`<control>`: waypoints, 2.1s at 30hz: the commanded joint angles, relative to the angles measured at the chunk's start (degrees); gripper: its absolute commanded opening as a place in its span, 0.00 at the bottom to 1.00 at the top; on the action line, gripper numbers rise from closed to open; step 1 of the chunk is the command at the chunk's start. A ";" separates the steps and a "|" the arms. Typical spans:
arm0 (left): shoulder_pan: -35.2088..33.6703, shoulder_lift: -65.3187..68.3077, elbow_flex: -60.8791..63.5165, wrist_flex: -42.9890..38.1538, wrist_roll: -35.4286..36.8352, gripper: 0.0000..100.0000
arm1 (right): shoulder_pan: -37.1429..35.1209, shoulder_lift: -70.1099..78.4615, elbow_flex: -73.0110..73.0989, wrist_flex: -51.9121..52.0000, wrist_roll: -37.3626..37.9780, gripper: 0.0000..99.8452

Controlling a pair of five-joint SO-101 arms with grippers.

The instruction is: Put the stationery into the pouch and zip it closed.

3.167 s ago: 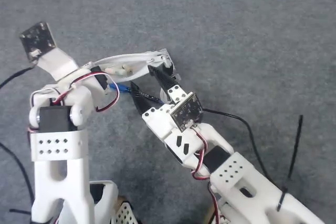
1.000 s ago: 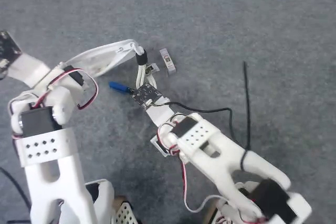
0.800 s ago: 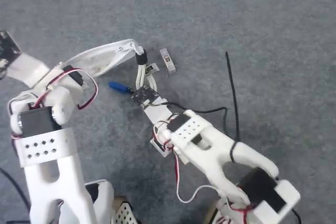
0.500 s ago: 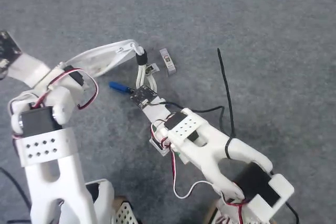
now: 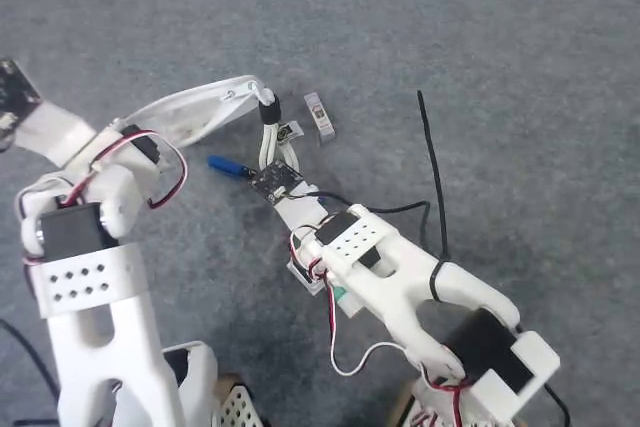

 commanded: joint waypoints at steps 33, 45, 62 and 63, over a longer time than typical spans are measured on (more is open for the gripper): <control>-0.26 0.44 -0.40 -2.02 0.88 0.01 | -1.01 -15.69 2.37 3.65 -0.70 0.01; -0.26 0.44 -0.40 -2.02 0.88 0.01 | -0.66 -28.79 5.01 3.21 -7.03 0.01; -0.26 0.35 -0.40 -1.76 0.88 0.01 | -0.57 -53.93 24.44 -20.79 -7.21 0.01; -0.26 0.35 -0.40 -1.76 0.88 0.01 | -0.57 -55.08 24.79 -20.88 -7.21 0.01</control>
